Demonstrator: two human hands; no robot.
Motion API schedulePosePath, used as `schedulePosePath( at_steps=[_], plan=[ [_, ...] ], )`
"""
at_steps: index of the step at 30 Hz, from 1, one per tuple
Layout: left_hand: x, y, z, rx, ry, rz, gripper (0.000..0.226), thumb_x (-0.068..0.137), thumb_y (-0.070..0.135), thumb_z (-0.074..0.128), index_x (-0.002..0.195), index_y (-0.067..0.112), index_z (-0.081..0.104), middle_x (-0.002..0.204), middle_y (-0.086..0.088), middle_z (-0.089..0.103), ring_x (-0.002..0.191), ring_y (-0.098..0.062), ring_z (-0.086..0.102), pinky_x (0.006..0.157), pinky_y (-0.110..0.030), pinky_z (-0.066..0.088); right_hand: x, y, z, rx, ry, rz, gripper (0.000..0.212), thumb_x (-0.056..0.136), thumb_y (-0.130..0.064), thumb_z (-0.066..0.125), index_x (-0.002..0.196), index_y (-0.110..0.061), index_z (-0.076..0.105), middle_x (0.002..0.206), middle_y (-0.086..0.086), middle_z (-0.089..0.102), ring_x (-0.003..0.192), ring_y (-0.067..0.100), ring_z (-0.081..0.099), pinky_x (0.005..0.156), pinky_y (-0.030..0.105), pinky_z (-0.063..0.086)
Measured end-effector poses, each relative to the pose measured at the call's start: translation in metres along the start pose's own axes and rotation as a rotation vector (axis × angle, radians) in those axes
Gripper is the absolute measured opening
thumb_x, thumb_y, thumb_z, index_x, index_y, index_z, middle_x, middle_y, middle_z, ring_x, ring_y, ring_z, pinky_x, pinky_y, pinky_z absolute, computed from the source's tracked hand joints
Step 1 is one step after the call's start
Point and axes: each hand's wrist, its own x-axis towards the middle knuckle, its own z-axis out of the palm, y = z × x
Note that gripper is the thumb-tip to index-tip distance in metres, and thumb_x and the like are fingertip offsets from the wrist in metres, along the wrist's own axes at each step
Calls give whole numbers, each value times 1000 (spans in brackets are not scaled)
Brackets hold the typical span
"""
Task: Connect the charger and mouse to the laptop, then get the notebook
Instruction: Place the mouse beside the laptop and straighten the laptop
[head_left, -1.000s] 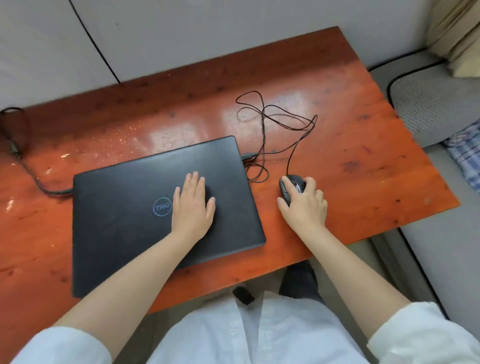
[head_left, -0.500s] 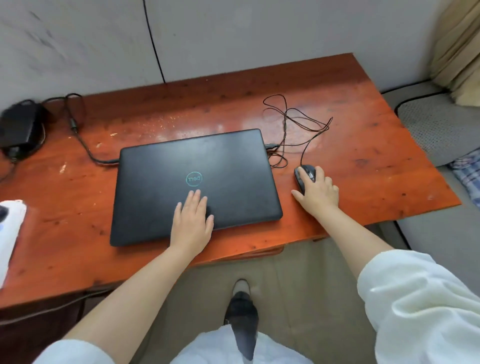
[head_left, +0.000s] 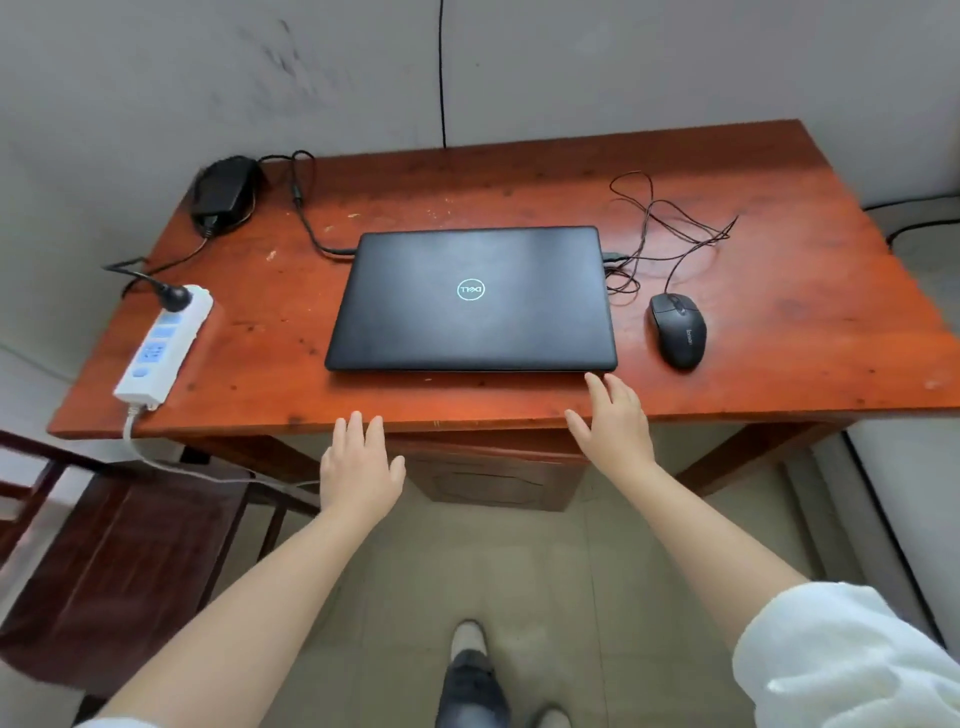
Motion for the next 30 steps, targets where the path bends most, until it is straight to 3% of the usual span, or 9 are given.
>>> schedulePosePath(
  at_steps=[6, 10, 12, 19, 30],
  plan=[
    [68, -6, -20, -197, 53, -171, 78, 87, 45, 56, 145, 11, 16, 154, -19, 15, 142, -35, 11, 111, -49, 25, 56, -15, 7, 63, 33, 191, 82, 82, -43, 61, 143, -10, 17, 150, 25, 13, 137, 39, 18, 113, 46, 21],
    [106, -7, -10, -266, 100, -183, 94, 77, 55, 63, 145, 16, 12, 153, -24, 9, 141, -38, 11, 112, -49, 23, 76, -7, 27, -11, 96, 178, 89, 73, -47, 69, 141, -12, 23, 149, 27, 13, 135, 42, 19, 112, 49, 17],
    [120, -11, -3, -278, 130, -184, 97, 73, 57, 66, 145, 17, 14, 151, -25, 16, 136, -41, 19, 110, -48, 26, 79, -2, 35, -16, 155, 159, 89, 70, -45, 73, 140, -11, 28, 148, 28, 16, 133, 43, 21, 112, 50, 16],
    [131, -26, 25, -354, 356, -145, 90, 65, 46, 78, 136, 8, 37, 129, -30, 42, 116, -46, 35, 101, -51, 33, 85, 6, 41, -47, 189, 127, 89, 71, -43, 72, 140, -10, 28, 147, 29, 17, 130, 44, 21, 110, 52, 16],
    [137, -31, 35, -310, 412, -49, 85, 73, 49, 70, 136, 5, 36, 137, -27, 38, 123, -43, 34, 104, -51, 31, 90, 7, 37, -62, 230, 94, 86, 70, -40, 74, 138, -8, 33, 146, 29, 22, 130, 45, 23, 108, 50, 20]
  ],
)
